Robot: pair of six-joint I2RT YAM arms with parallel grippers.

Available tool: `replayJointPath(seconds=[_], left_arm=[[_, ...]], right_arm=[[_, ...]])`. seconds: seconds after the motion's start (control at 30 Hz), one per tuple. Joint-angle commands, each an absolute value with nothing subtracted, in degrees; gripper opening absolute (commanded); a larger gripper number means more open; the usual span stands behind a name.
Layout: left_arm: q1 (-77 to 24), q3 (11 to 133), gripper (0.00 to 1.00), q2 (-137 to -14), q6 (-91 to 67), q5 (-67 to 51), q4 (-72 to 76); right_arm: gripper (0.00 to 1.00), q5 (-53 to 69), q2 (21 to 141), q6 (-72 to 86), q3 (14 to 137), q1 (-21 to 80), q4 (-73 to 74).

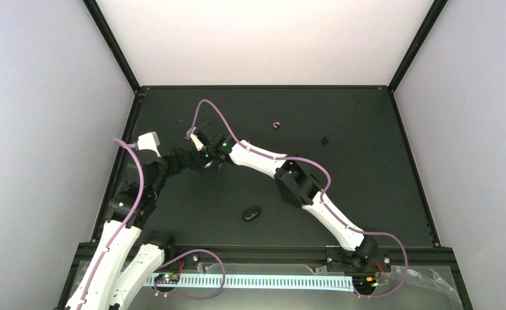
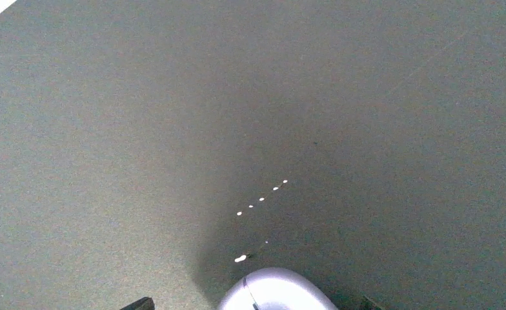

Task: Insert the wireless bluetooth earbuds into the charging case
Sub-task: Pick up the charging case at the center of the board.

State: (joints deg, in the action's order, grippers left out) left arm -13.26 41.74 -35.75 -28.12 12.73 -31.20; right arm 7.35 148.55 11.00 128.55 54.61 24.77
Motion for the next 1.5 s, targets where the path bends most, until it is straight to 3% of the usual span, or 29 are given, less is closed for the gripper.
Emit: replayJointPath(seconds=[0.0,0.4,0.93,1.47], left_arm=[[-13.4,41.7,0.99,-35.8,-27.4,12.6,-30.1],[-13.4,41.4,0.99,-35.2,-27.5,12.2,-30.0],[-13.4,41.2,0.99,-34.9,-27.5,12.1,-29.9],[-13.4,41.2,0.99,-34.6,-27.7,12.2,-29.9]], right_arm=[[0.82,9.5,148.0,11.5,129.0,54.6,26.3],[0.75,5.9,142.8,8.1,120.6,56.6,25.9],[0.63,1.0,145.1,4.5,122.3,57.2,27.6],[0.43,-2.0,143.5,3.6,118.8,57.9,25.8]])
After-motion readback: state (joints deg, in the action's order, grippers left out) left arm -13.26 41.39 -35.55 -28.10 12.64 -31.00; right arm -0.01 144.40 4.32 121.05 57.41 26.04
